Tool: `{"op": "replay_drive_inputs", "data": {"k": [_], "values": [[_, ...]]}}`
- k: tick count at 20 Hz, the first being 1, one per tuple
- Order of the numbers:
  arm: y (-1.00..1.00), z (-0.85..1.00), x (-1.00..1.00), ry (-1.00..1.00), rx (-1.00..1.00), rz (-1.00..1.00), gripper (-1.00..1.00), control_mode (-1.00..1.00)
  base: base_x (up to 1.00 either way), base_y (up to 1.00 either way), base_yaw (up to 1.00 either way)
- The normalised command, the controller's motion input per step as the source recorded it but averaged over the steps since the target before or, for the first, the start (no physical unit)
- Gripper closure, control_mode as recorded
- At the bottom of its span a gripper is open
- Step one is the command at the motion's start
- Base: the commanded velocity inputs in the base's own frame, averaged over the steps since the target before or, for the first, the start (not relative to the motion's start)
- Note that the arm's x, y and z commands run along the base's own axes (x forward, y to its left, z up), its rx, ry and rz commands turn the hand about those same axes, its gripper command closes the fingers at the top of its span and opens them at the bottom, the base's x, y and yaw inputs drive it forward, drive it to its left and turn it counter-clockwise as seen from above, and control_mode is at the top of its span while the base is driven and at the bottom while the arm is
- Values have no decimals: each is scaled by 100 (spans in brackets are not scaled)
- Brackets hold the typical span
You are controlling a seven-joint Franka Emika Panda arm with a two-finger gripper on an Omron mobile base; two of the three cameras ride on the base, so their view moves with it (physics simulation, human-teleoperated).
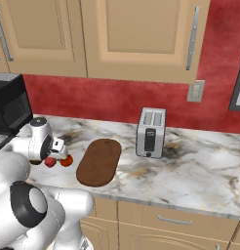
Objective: Place the avocado, onion, tomato, and bell pepper on the cutting board.
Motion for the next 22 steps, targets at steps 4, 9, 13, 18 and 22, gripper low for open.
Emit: {"op": "replay_drive_inputs", "data": {"k": [4, 9, 13, 18, 22], "values": [[15, -20, 10, 0, 0, -3, -100, -100, 0, 0, 0], [12, -20, 12, 0, 0, -3, -100, -100, 0, 0, 0], [1, -20, 10, 0, 0, -2, -100, -100, 0, 0, 0], [0, -22, 14, 0, 0, -2, -100, -100, 0, 0, 0], [7, -24, 18, 1, 0, -2, -100, -100, 0, 0, 0]]}}
